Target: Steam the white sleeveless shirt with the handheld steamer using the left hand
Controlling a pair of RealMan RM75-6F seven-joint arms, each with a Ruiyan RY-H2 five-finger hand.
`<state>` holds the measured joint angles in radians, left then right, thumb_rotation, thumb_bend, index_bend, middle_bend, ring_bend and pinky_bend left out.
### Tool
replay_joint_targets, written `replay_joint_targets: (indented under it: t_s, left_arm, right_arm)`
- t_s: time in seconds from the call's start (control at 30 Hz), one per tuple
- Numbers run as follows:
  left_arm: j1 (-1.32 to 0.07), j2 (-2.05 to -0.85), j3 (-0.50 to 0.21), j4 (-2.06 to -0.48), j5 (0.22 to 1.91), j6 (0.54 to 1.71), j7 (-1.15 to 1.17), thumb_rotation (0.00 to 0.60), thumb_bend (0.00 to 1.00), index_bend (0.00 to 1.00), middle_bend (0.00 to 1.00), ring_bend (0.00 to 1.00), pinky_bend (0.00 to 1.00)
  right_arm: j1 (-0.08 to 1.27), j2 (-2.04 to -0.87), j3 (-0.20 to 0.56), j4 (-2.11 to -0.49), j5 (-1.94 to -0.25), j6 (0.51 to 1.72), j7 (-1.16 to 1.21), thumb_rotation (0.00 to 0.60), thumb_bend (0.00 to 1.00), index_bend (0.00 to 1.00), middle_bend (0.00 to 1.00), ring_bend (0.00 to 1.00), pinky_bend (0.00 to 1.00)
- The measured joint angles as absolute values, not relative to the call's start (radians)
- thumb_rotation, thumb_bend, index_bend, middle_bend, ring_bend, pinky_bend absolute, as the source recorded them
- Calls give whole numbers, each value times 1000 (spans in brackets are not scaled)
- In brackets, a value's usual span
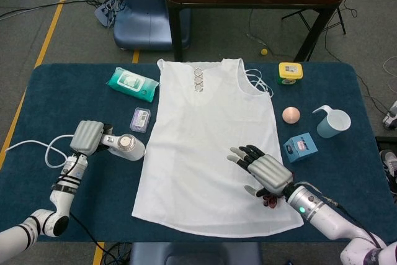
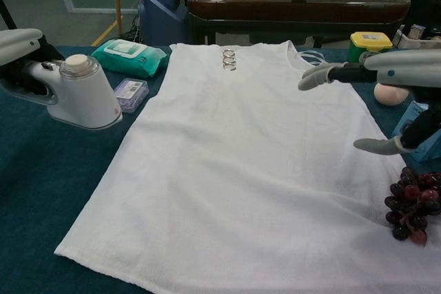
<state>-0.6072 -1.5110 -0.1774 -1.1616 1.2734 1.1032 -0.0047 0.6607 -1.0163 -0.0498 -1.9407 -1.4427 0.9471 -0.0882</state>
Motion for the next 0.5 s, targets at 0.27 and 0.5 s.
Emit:
replay_joint_targets:
  t_s: [0.27, 0.5]
  left_arm:
    - [-567, -1520, -167, -1079, 1244, 1096, -49, 600, 226, 853, 797, 669, 632]
    - [-562, -1592, -165, -938, 1237, 1067, -89, 600, 226, 847, 787, 663, 627]
  right_arm:
    - [562, -908, -57, -1965, -1505, 1075, -43, 600, 256, 0, 0, 0, 0]
    - [505, -879, -63, -1971, -1549, 1125, -35, 600, 223, 0, 0, 0, 0]
